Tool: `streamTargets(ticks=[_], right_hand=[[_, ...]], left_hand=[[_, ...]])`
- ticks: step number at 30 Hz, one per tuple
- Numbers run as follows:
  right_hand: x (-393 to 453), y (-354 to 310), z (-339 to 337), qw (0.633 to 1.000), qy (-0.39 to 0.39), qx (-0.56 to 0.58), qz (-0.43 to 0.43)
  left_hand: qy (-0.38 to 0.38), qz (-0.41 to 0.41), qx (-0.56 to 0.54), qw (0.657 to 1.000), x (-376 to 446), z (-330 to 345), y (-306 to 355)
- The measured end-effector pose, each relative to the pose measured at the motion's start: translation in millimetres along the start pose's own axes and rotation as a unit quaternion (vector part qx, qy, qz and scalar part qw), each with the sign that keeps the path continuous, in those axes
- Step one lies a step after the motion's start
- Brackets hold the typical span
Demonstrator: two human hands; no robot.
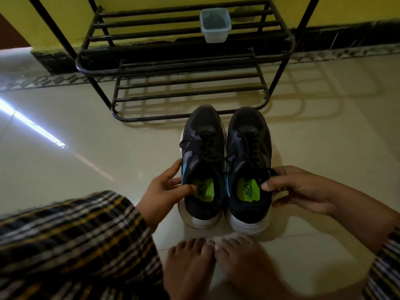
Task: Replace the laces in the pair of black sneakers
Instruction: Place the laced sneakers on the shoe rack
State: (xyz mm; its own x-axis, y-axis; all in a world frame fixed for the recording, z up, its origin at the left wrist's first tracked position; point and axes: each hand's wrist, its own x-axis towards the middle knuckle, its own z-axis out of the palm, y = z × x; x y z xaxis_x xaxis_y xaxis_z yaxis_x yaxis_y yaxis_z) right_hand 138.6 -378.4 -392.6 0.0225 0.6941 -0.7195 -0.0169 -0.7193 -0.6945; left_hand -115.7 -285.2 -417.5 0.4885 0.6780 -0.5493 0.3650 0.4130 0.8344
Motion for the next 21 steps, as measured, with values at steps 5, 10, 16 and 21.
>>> streamTargets(ticks=[5, 10, 16, 21], right_hand=[[-33, -53, 2, 0.997, 0.006, -0.048, -0.063], [-72, -111, 2, 0.985, 0.018, -0.096, -0.141], [-132, -182, 7, 0.948, 0.067, -0.127, -0.283], [-164, -249, 11, 0.931, 0.137, -0.093, -0.325]], left_hand=[[0.02, -0.028, 0.258, 0.966, -23, 22, -102], [0.029, 0.12, 0.09, 0.988, -52, -31, 65], [0.052, 0.296, 0.001, 0.954, -116, -54, 202], [0.092, 0.328, -0.022, 0.94, -130, -56, 272]])
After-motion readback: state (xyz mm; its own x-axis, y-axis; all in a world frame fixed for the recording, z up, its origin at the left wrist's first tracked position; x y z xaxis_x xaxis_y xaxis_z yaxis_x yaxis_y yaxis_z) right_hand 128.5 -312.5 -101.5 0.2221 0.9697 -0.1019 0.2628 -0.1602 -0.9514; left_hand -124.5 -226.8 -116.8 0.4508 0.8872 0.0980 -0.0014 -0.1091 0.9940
